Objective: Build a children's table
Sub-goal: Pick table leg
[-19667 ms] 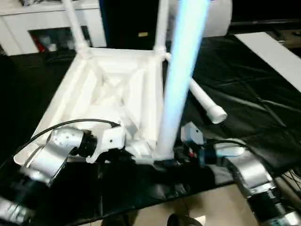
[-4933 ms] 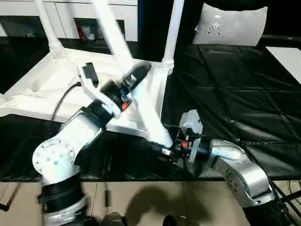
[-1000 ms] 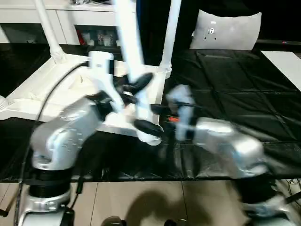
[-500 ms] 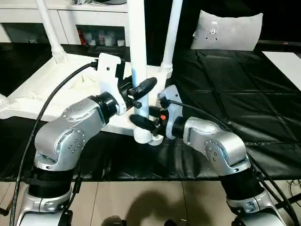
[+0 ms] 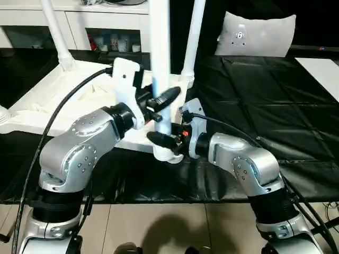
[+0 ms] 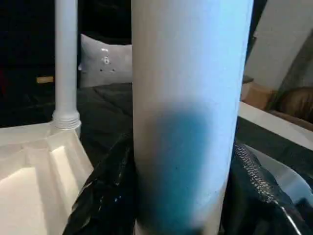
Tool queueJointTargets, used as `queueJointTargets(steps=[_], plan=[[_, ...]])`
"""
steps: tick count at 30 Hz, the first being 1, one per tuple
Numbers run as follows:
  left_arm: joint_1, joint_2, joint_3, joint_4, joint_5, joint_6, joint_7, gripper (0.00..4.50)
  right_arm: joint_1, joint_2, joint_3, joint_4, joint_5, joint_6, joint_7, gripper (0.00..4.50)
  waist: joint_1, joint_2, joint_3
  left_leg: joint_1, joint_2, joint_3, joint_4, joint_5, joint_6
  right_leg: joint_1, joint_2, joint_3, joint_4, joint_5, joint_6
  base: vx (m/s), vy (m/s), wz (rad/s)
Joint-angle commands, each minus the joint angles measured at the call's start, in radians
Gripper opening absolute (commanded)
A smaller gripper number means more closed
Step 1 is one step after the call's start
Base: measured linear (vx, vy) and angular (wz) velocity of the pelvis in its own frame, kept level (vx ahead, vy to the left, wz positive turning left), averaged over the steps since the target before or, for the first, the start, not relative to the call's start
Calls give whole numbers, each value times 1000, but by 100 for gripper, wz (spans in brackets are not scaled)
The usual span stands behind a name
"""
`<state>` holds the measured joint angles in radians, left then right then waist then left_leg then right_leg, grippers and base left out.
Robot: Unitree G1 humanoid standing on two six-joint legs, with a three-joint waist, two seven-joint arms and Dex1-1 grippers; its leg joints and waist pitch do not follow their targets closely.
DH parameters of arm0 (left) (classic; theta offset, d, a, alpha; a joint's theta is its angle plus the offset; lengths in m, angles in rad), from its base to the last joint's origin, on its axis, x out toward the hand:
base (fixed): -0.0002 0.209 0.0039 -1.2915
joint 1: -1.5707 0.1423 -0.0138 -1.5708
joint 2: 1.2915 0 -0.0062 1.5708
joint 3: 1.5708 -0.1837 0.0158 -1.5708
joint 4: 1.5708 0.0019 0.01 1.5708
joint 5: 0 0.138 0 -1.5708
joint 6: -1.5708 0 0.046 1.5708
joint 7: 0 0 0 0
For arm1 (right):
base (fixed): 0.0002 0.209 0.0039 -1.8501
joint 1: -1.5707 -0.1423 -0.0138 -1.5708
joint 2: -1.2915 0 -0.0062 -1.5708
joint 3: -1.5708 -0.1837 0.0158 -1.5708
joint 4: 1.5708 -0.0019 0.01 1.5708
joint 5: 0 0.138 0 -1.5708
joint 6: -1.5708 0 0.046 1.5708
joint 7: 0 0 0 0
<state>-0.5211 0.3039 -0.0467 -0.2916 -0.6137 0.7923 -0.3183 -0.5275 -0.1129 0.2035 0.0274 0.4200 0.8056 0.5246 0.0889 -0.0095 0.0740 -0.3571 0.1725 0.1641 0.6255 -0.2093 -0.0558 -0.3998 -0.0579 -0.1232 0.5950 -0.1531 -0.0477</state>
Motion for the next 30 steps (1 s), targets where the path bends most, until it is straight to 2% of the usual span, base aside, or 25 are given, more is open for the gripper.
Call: queueJointTargets(steps=[1, 4, 7, 15, 24, 26, 27, 28, 30], plan=[[-18, 5, -8, -25, 4, 10, -12, 182, -16, 1, -15, 12, -2, 7, -2, 319, -1, 9, -80, 4, 56, -25, -79, -135, -26, 57, -98, 69, -81, -387, -32, 0, 0, 0], [-21, 4, -11, -27, 3, 12, -17, 182, -17, 0, -14, 15, -1, 6, 3, 311, 0, 11, -80, 4, 56, -25, -79, -133, -26, 57, -97, 69, -79, -379, -32, 0, 0, 0], [-26, 6, -15, -26, 8, 9, -24, 182, -17, -3, -9, 17, -6, 12, 4, 273, 0, 8, -81, 3, 56, -25, -79, -129, -25, 59, -97, 70, -78, -372, -33, 0, 0, 0], [-35, 18, -24, -20, 25, 2, -43, 182, -13, -21, 12, 17, -22, 20, 13, 215, 0, 10, -80, 4, 56, -26, -79, -132, -26, 58, -97, 69, -79, -380, -28, 0, 0, 0], [-46, 3, -14, -32, 20, 14, -41, 182, -6, -17, 21, 16, -19, 24, 21, 203, 0, 9, -81, 2, 56, -25, -78, -126, -23, 59, -98, 69, -79, -373, -36, 0, 0, 0], [-51, -15, -3, -40, -6, 29, -35, 182, -7, -15, 22, 18, -20, 20, 21, 202, 0, 8, -80, 1, 56, -24, -78, -124, -24, 60, -98, 70, -78, -374, -37, 0, 0, 0], [-55, -43, 24, -47, -61, 41, -38, 182, -7, -13, 21, 22, -21, 17, 20, 201, 1, 9, -80, 3, 57, -25, -78, -127, -24, 59, -98, 69, -79, -378, -36, 0, 0, 0], [-56, -52, 34, -50, -84, 47, -41, 217, -8, -13, 21, 23, -22, 15, 19, 201, 0, 10, -81, 2, 56, -25, -77, -127, -25, 59, -98, 69, -79, -373, -41, 0, 0, 0], [-59, -59, 41, -56, -104, 48, -49, 252, -8, -10, 21, 26, -23, 11, 18, 199, 1, 9, -81, 1, 55, -25, -77, -127, -22, 60, -98, 68, -80, -377, -38, 0, 0, 0]])
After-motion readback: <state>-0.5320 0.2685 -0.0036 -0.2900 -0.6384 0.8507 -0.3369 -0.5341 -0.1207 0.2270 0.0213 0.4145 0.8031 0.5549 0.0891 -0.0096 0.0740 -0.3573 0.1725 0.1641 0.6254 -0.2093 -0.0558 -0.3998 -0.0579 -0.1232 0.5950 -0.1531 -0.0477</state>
